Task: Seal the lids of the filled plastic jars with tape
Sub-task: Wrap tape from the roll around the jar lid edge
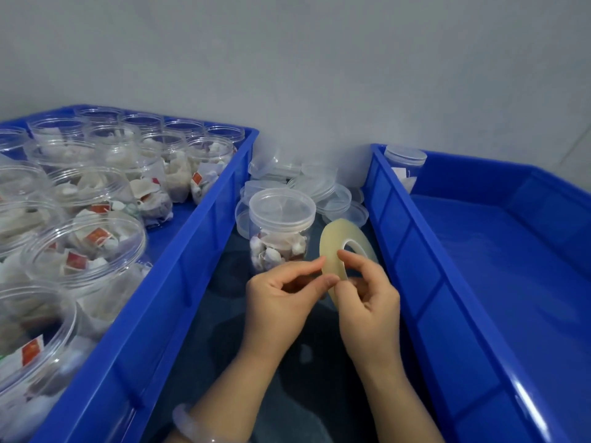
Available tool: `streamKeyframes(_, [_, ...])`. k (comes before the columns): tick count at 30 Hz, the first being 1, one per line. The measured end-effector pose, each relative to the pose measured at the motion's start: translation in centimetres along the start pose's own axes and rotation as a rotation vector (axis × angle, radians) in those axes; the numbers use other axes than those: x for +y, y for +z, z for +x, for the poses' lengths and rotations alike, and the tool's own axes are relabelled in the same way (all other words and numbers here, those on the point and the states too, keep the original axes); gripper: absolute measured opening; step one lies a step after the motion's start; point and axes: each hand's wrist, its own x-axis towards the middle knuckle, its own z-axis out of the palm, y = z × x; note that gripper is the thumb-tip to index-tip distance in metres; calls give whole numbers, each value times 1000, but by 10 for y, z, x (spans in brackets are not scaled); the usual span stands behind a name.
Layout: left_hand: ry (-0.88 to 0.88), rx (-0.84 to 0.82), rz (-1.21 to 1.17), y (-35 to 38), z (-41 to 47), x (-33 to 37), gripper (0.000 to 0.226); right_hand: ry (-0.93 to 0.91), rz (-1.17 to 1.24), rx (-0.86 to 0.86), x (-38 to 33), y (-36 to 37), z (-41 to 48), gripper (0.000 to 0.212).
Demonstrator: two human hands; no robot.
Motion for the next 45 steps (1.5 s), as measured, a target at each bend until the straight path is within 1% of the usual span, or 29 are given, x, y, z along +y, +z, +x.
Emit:
streamKeyframes(1, [-5, -17, -23, 0, 1, 0, 22, 0, 0, 4, 0, 0, 0, 34])
streamKeyframes(4, [40, -20, 28, -1, 2, 0, 30, -20, -46, -22, 2, 0, 1, 38])
streamKeyframes(6, [98, -3, 127, -2, 1, -1, 29, -32, -119, -42, 3, 0, 0, 43])
streamKeyframes(8, [163, 6, 245, -4, 2, -1, 23, -57, -189, -59, 4, 1, 0, 44])
streamKeyframes(10, [235, 10, 365, -7, 4, -2, 19, -77, -209, -70, 5, 1, 0, 44])
streamKeyframes(12, [275, 16, 440, -8, 7, -2, 20, -97, -218, -85, 5, 1, -1, 43])
streamKeyframes(14, [257, -4, 446, -9, 8, -4, 22, -116, -226, -91, 5, 2, -2, 42])
streamKeyframes(17, [160, -83, 385, -13, 9, -6, 23, -130, -214, -87, 4, 0, -1, 42])
streamKeyframes(20, [103, -133, 364, -19, 12, -6, 17, -120, -196, -149, 5, -4, 0, 48])
streamKeyframes(22, [98, -144, 366, -19, 12, -5, 14, -126, -212, -178, 6, -4, 0, 50])
streamKeyframes(25, [101, -149, 356, -19, 12, -4, 16, -150, -244, -169, 7, -4, 0, 49])
streamKeyframes(27, [54, -165, 309, -19, 12, -3, 11, -163, -242, -153, 8, -5, 1, 46])
streamKeyframes(30, [-35, -145, 234, -18, 13, -2, 19, -172, -226, -143, 8, -7, 1, 40])
streamKeyframes(32, [-76, -175, 192, -18, 14, -2, 16, -167, -235, -140, 9, -6, 0, 41])
streamKeyframes(35, [-18, -198, 304, -19, 13, -3, 15, -157, -284, -149, 9, -5, 0, 41])
streamKeyframes(38, [89, -158, 451, -21, 13, -5, 21, -161, -372, -201, 11, -6, 0, 40])
streamKeyframes(39, [109, -137, 470, -22, 14, -5, 22, -140, -421, -205, 11, -7, 1, 44])
streamKeyframes(42, [63, -127, 403, -21, 15, -7, 22, -53, -587, -165, 13, -7, 11, 62])
streamKeyframes(44, [-25, -134, 303, -18, 14, -7, 20, -38, -651, -170, 12, -6, 19, 62])
streamKeyframes(45, [-61, -117, 260, -17, 14, -7, 18, -63, -643, -201, 12, -6, 20, 60])
